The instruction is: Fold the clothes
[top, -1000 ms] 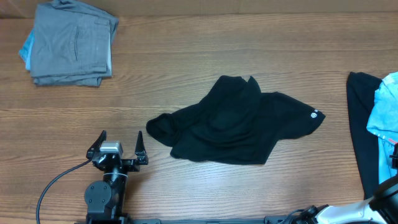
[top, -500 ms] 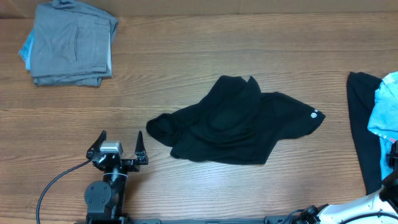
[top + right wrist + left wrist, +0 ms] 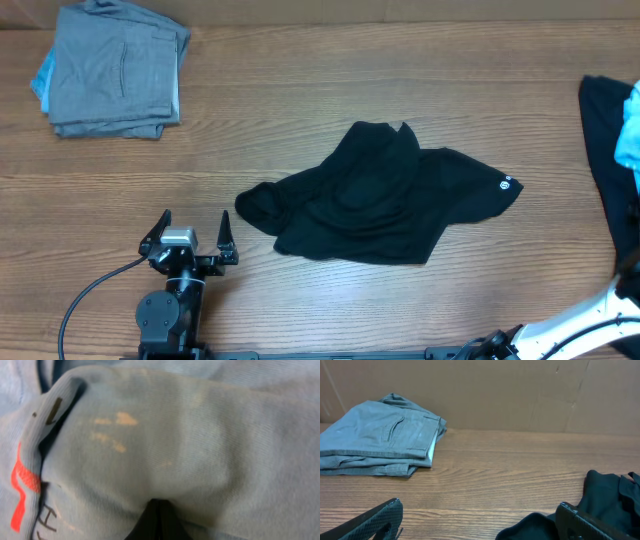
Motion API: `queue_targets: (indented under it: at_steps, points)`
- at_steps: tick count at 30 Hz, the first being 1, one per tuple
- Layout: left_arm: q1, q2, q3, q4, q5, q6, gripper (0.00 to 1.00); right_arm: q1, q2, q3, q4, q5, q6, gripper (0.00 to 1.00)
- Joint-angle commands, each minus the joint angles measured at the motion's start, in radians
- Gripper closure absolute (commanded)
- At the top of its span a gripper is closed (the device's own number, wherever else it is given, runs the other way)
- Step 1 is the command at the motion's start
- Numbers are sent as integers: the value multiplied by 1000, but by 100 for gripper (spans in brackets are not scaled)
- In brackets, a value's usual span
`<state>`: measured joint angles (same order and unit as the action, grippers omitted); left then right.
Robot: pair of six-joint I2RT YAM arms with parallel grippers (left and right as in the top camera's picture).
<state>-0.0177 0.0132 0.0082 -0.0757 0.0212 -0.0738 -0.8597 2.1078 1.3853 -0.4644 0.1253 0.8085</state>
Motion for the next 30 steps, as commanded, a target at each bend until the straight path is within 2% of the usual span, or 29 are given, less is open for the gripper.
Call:
queue_targets:
  at_steps: [1,6,8,9,10,11,13,15,16,19,22,30]
  points:
    - [8,-9,-3,-2,-3,18,0,82,113,16,-29,-169,-31,96]
    - [8,-9,-3,-2,-3,18,0,105,113,109,-92,-164,-80,96]
    - [8,-9,-3,-2,-3,18,0,104,113,171,-159,-160,-109,92]
    - [8,-9,-3,-2,-3,18,0,101,113,208,-207,-150,-115,83]
    - [8,-9,-3,-2,-3,18,0,98,113,246,-254,-142,-119,65]
    - [8,-9,-3,-2,-3,18,0,95,113,284,-298,-139,-129,52]
    - [8,-9,-3,-2,-3,18,0,89,110,380,-405,-135,-129,44]
    - [8,-9,-3,-2,-3,18,0,85,104,476,-503,-135,-129,28]
    - [8,-9,-3,-2,-3,18,0,84,97,529,-557,-134,-129,24]
    - [8,-9,-3,-2,-3,18,0,95,65,673,-705,-150,-129,21]
    - [8,-9,-3,-2,-3,18,0,128,28,742,-786,-208,-130,22]
    - [8,-9,-3,-2,-3,18,0,343,-171,755,-912,-309,-190,22]
